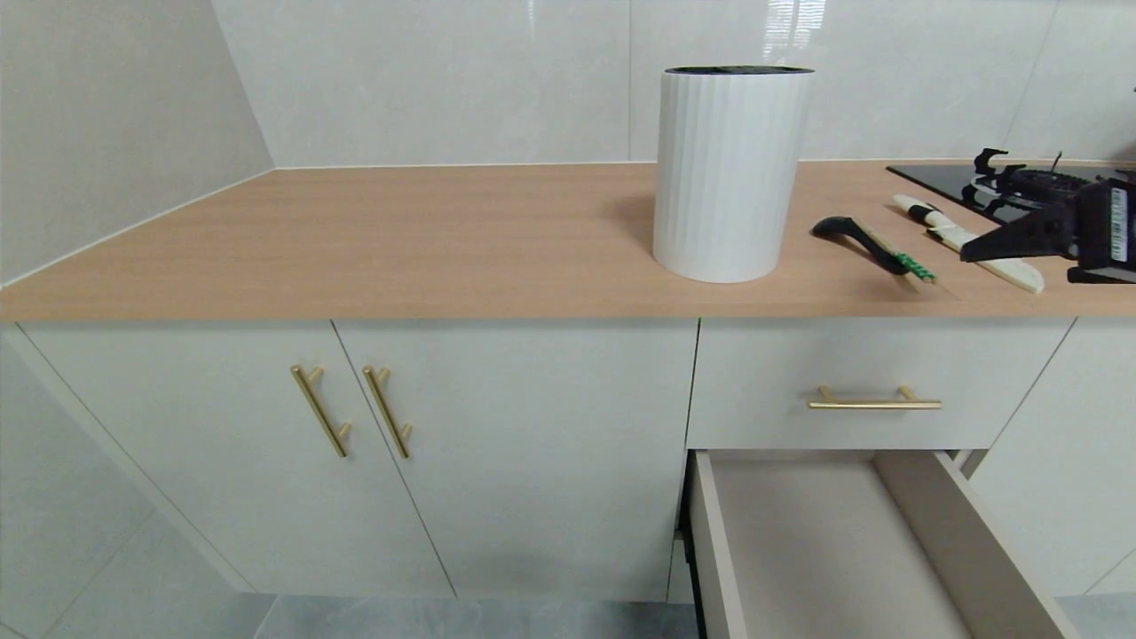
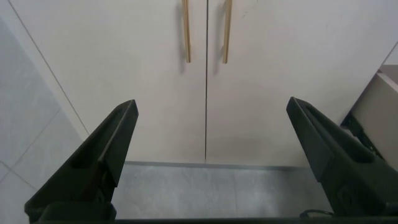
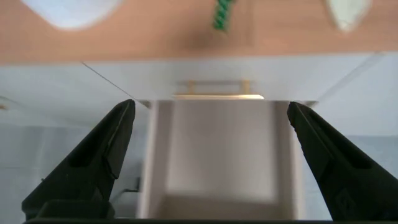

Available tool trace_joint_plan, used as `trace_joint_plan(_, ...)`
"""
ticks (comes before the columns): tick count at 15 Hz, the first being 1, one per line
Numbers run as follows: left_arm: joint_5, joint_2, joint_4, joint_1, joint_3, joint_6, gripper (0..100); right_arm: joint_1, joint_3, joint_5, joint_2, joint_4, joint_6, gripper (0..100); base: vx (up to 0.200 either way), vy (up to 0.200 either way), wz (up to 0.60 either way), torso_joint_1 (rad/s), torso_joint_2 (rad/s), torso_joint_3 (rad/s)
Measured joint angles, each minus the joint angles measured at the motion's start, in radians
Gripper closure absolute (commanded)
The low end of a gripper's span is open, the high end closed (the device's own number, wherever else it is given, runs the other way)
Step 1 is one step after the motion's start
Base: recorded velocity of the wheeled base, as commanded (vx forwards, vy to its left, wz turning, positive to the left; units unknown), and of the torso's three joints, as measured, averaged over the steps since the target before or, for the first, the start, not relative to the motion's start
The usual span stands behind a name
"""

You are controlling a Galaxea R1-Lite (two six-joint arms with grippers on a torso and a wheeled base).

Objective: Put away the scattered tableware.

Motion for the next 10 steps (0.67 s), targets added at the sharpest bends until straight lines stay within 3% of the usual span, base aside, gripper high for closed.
trace_joint_plan(3, -0.001, 0.000, 0.000, 0.001, 0.000, 0.001, 0, 0.033, -0.125, -0.089, 0.140, 0.044, 0.039, 0, 0.000, 0.000, 0.00, 0.000, 0.00, 0.000)
trace_joint_plan(5, 0.000, 0.000, 0.000, 0.001, 0.000, 0.000, 0, 0.046, -0.155, -0.171, 0.207, -0.007, 0.045, 0, 0.000, 0.000, 0.00, 0.000, 0.00, 0.000)
trace_joint_plan(10, 0.000, 0.000, 0.000, 0.001, 0.000, 0.000, 0, 0.049, -0.162, -0.195, 0.288, -0.027, 0.046, 0, 0.000, 0.000, 0.00, 0.000, 0.00, 0.000)
